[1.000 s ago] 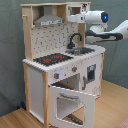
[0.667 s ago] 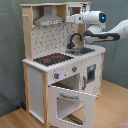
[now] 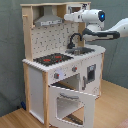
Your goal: Play with the kitchen
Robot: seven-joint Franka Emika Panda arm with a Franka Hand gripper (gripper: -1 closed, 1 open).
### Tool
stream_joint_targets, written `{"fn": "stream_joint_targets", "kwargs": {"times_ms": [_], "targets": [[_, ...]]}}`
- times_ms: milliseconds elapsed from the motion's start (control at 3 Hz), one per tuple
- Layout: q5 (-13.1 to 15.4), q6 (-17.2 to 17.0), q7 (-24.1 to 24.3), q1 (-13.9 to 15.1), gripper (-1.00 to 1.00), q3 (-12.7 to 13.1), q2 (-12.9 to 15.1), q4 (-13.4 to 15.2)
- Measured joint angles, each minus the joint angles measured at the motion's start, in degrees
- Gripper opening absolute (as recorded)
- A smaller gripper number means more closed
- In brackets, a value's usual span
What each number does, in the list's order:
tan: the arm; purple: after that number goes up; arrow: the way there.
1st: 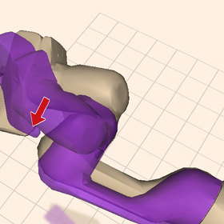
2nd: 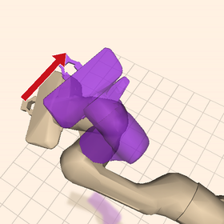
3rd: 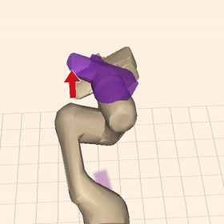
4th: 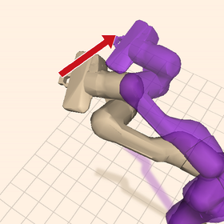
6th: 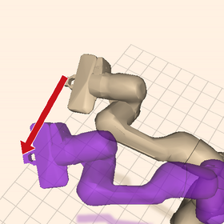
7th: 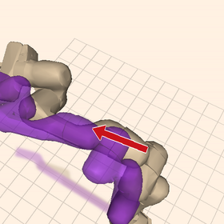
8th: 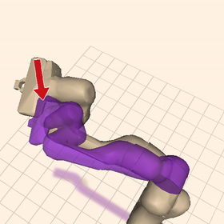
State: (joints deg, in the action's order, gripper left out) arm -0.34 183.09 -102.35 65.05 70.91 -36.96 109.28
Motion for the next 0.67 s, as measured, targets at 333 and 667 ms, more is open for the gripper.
{"fn": "stream_joint_targets", "kwargs": {"times_ms": [333,667], "targets": [[0.0,-0.2,-0.3,-5.3,-1.00,-4.9,0.0,3.5],[0.0,0.0,-0.7,-9.7,-1.00,-8.2,0.0,5.8]]}}
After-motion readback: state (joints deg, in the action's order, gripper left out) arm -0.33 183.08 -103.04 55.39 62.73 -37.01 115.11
